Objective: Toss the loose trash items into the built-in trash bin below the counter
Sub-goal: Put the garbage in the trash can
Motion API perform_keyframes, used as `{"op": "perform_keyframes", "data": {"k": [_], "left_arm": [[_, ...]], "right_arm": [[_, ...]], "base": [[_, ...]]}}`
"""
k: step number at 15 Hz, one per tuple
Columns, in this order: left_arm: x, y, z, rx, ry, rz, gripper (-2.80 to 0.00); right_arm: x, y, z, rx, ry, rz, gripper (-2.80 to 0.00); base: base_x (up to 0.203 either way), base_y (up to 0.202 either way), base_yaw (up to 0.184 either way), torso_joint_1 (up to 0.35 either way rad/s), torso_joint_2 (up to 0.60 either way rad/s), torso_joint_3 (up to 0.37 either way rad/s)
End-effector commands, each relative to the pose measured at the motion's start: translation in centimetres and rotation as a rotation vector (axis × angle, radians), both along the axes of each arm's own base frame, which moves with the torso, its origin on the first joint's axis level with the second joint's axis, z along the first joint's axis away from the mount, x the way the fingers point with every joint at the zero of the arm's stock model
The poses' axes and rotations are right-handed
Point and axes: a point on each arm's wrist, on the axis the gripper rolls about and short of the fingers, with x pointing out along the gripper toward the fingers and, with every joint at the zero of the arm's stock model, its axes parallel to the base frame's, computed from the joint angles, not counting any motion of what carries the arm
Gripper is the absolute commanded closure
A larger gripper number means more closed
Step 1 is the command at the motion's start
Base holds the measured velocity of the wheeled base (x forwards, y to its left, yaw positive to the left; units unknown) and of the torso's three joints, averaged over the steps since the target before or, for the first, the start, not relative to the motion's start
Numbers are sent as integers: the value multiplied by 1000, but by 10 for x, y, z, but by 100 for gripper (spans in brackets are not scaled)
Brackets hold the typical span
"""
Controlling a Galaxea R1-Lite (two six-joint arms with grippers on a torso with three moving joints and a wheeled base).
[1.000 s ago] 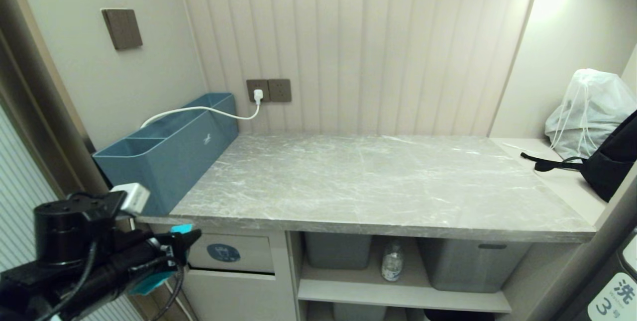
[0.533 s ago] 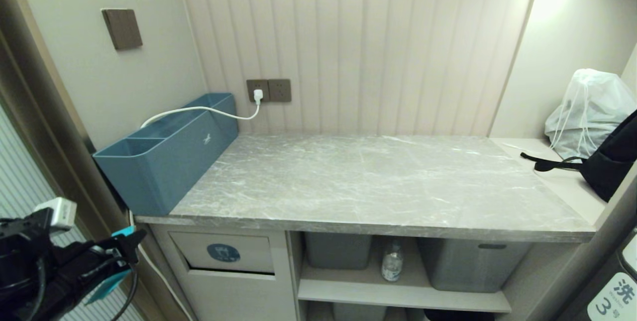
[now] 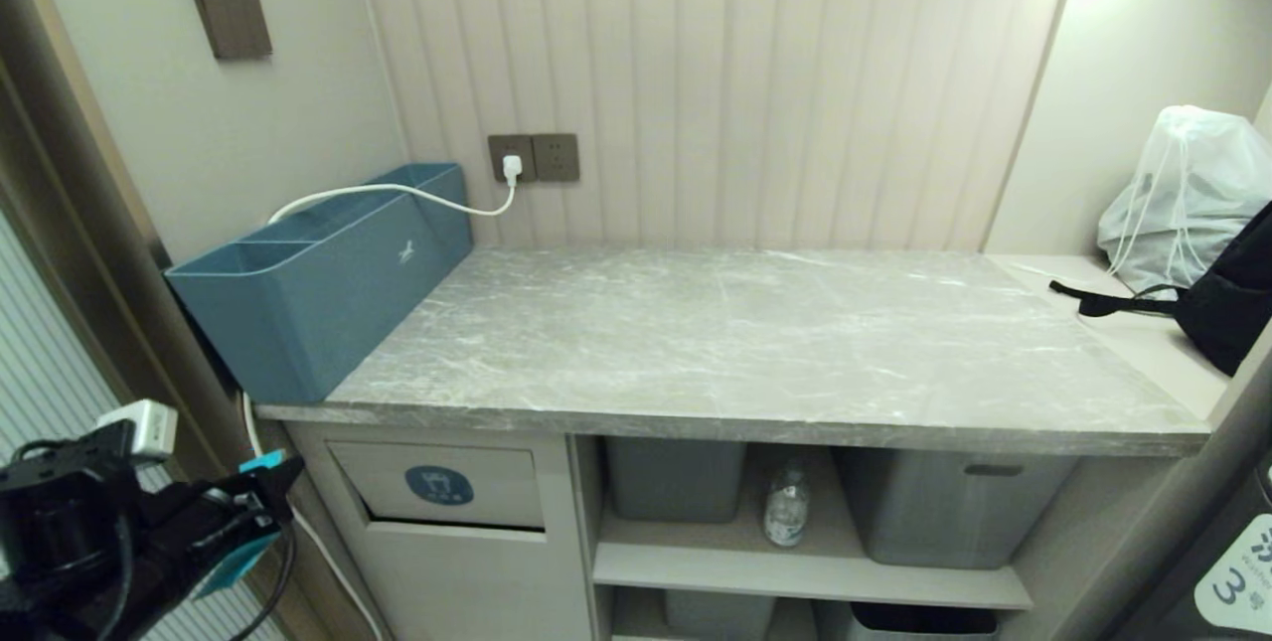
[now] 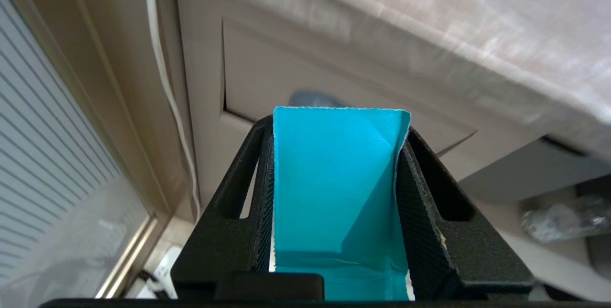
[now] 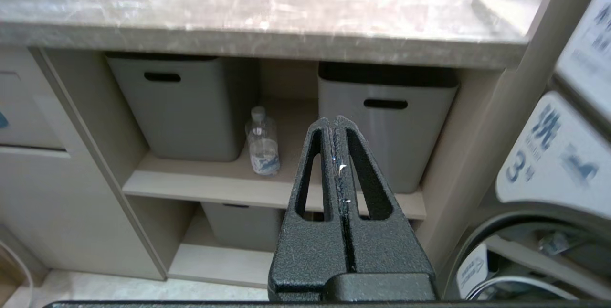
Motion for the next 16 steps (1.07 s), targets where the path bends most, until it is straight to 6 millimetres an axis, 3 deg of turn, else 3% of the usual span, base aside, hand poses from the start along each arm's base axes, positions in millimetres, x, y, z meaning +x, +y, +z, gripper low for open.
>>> {"op": "perform_keyframes", "data": {"k": [1, 5, 10, 16], "left_arm": [[4, 0, -8, -4, 33, -1, 0], [12, 0, -20, -5, 42, -6, 0], [21, -2, -50, 21, 132, -31, 0], [55, -10, -69, 38, 121, -73, 0]], "right_arm": [[0, 0, 0, -1, 2, 0, 0], [0, 0, 0, -1, 1, 0, 0], [0, 0, 0, -1, 0, 0, 0], [0, 0, 0, -1, 0, 0, 0]], "base": [[0, 0, 0, -251, 554, 288], [0, 0, 0, -244, 542, 295], [0, 0, 0, -225, 514, 289], [0, 0, 0, -203, 486, 281]]}}
